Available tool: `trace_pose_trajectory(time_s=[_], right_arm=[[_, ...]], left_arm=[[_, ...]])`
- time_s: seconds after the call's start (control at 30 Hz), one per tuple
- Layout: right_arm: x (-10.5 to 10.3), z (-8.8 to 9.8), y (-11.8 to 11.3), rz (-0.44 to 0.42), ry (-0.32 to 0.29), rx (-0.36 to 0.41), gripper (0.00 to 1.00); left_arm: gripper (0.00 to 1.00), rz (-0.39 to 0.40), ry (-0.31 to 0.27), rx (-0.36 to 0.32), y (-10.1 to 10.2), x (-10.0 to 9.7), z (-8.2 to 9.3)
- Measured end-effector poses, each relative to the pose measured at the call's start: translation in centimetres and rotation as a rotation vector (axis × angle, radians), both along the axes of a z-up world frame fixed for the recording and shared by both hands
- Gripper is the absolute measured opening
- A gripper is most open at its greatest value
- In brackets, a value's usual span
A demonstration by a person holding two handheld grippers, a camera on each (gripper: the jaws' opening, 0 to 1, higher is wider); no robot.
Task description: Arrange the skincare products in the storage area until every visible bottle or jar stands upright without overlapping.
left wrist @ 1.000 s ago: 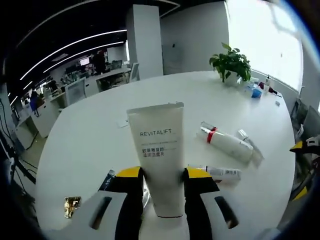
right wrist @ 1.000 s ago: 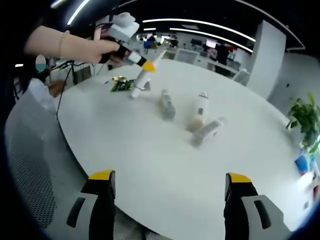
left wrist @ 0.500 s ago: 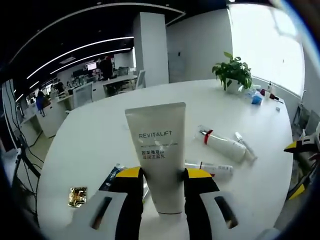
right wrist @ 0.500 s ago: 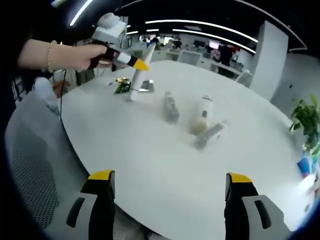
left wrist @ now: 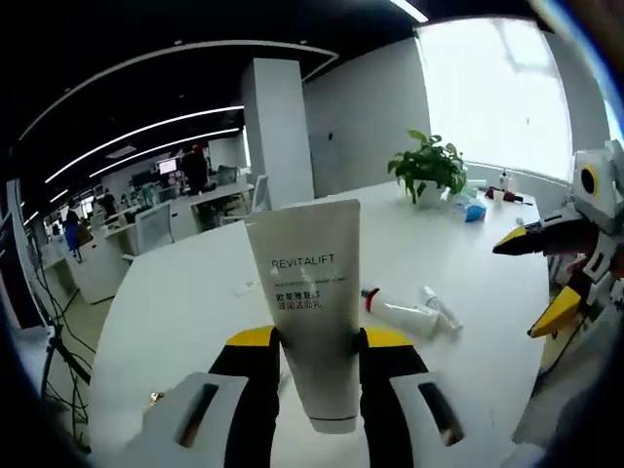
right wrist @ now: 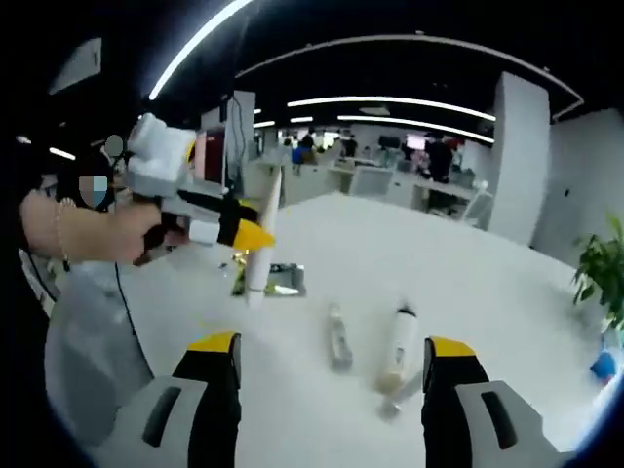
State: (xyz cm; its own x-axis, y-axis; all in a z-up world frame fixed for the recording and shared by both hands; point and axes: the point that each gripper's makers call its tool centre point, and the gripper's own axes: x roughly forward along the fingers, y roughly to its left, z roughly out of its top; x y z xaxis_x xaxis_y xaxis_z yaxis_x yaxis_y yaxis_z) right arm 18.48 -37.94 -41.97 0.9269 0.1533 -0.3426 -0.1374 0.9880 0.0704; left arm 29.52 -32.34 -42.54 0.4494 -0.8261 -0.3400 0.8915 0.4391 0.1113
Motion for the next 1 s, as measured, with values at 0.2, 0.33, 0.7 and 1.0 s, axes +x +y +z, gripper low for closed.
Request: trace_pose_trajectory(time_s=[0.2, 0.33, 0.7, 1.0], right_arm=[[3.0, 3.6, 3.6, 0.115, -0.102, 0.04, 0.51], [3.7, 4.8, 4.9, 0.151, -0.128, 0.081, 0.52], [5.8, 6.2, 7.7, 0.233, -0.161, 0.255, 0.48], [6.5, 5.9, 8.6, 0.259, -0.137, 0.33, 0.3]], left_arm=[[0.28, -0.024, -0.039, -0.005, 0.3, -1.5, 1.3], [0.28, -0.019, -0.048, -0.009, 0.8, -2.2, 1.6], [0.28, -0.031, -0.114, -0.03, 1.6, -4.3, 4.3], [0.28, -0.039, -0.137, -0.001, 1.8, -5.1, 4.1]])
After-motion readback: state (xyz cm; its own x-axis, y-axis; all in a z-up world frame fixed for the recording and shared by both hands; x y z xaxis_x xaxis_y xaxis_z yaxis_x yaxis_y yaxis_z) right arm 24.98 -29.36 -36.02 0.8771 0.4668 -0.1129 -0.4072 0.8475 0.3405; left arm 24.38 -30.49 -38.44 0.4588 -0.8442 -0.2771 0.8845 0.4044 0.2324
